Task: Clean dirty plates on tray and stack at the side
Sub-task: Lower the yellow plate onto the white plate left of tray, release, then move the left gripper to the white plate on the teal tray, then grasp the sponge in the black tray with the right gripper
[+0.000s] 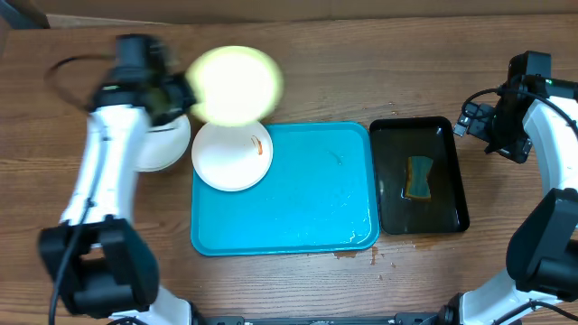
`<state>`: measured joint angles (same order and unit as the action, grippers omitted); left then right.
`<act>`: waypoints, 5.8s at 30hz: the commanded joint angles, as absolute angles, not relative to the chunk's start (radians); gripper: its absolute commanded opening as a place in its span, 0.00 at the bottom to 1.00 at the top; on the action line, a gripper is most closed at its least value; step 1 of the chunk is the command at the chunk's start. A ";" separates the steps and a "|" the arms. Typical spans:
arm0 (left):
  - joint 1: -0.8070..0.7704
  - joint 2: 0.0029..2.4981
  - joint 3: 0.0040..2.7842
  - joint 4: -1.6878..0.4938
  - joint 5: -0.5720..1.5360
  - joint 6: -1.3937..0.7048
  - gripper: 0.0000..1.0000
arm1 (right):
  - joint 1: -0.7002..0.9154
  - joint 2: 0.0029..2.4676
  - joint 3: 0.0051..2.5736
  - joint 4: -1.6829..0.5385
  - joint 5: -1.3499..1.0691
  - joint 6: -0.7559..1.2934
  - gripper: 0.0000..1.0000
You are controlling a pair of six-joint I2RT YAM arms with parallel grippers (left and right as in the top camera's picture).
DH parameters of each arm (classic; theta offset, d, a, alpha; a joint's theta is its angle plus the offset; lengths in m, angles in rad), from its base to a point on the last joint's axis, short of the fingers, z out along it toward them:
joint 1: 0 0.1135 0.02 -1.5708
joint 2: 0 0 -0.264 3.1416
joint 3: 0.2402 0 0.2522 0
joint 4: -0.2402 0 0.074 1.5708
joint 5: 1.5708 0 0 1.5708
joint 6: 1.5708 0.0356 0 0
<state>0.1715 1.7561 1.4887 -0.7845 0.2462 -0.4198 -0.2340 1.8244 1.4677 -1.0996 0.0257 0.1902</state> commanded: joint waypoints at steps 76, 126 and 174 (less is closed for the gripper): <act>0.040 1.812 1.336 -0.886 0.040 -0.235 0.37 | -0.237 1.817 1.480 -1.096 0.025 0.193 1.00; 0.042 1.897 1.237 -0.830 0.219 -0.211 0.04 | -0.237 1.817 1.480 -1.096 0.025 0.193 1.00; -0.318 1.896 1.188 -0.798 0.041 -0.278 0.16 | -0.237 1.817 1.480 -1.031 -0.147 0.187 1.00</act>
